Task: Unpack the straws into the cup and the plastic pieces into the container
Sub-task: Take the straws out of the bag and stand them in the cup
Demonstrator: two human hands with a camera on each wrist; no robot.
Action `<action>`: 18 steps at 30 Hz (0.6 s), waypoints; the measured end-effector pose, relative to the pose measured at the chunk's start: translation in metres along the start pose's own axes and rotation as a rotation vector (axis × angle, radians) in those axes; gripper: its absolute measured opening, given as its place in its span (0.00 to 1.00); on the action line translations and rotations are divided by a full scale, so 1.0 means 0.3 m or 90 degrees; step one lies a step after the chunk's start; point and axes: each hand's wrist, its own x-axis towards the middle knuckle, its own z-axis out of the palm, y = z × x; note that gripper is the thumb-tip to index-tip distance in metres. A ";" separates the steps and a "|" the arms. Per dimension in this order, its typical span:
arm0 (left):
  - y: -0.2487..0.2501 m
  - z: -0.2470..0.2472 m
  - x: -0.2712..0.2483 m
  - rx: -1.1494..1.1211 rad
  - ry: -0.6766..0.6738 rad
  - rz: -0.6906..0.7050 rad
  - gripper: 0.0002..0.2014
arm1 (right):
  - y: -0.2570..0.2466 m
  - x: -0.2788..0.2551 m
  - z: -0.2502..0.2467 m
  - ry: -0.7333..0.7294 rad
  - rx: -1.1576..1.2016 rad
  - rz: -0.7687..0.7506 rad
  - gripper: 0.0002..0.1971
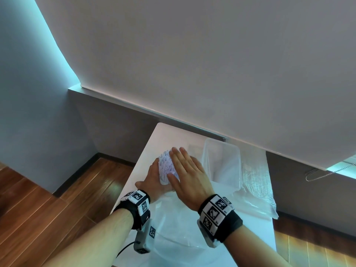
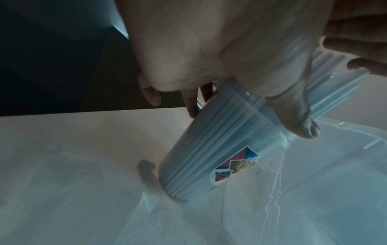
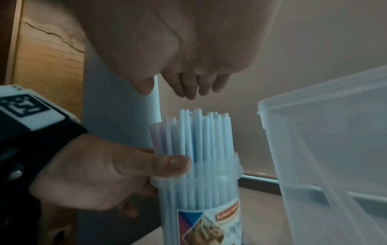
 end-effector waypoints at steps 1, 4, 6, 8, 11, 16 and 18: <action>0.000 0.001 -0.006 -0.002 0.007 -0.005 0.57 | 0.002 0.003 0.008 -0.010 -0.001 0.015 0.33; 0.011 -0.001 -0.003 -0.089 0.001 0.018 0.52 | -0.007 -0.009 0.057 -0.050 -0.052 -0.017 0.37; 0.012 -0.006 -0.005 -0.137 -0.008 0.011 0.56 | -0.002 -0.006 0.059 -0.068 -0.050 -0.032 0.38; -0.002 -0.005 -0.005 -0.075 0.009 0.003 0.56 | 0.001 0.032 0.010 -0.027 -0.007 -0.024 0.34; -0.029 -0.002 0.003 -0.084 0.020 -0.006 0.60 | -0.003 0.114 -0.041 0.107 0.033 0.039 0.30; -0.021 -0.001 0.007 -0.096 0.010 0.038 0.56 | -0.031 0.220 0.016 -0.092 0.002 0.180 0.34; -0.019 0.002 0.010 -0.100 0.014 0.053 0.48 | -0.038 0.227 0.042 -0.089 -0.026 0.159 0.30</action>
